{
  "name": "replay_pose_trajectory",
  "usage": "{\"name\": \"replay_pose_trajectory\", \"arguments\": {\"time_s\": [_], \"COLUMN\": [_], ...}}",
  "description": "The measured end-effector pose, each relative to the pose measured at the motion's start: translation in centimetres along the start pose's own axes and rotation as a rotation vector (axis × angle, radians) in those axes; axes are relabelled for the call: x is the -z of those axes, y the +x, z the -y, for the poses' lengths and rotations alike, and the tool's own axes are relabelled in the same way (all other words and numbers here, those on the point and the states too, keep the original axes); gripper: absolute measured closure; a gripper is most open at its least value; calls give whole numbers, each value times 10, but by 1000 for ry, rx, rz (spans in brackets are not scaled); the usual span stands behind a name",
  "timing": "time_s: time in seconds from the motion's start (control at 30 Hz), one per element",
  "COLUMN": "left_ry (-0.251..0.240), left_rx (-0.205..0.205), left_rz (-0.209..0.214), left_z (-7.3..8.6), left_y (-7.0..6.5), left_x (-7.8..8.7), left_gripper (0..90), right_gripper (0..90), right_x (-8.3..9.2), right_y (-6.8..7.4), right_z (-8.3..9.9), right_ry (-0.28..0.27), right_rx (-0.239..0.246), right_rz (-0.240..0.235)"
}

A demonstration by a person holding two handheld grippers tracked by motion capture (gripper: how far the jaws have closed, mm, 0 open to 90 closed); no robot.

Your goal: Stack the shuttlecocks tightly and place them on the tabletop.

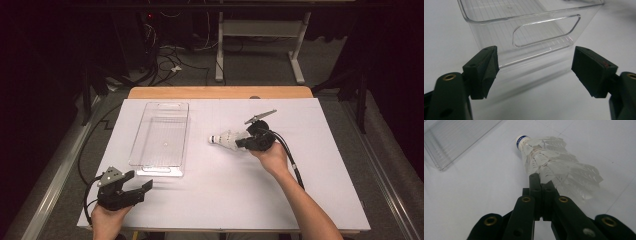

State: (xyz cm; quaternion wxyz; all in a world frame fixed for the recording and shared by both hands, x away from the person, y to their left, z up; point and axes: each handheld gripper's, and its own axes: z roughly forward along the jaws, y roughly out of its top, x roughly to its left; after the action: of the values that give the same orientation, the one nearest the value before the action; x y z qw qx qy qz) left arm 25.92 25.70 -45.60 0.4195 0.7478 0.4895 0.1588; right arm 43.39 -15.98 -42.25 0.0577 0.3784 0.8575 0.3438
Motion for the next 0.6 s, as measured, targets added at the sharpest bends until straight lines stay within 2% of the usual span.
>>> {"name": "replay_pose_trajectory", "arguments": {"time_s": [0.6], "left_ry": [3], "left_rx": [-5], "left_rz": [-1], "left_z": [0], "left_y": [-1], "left_x": [-1], "left_gripper": [228], "right_gripper": [900], "right_x": [-6], "right_y": [1], "right_z": [-2], "right_ry": [-14], "right_rx": [-1], "right_rz": [-16]}}
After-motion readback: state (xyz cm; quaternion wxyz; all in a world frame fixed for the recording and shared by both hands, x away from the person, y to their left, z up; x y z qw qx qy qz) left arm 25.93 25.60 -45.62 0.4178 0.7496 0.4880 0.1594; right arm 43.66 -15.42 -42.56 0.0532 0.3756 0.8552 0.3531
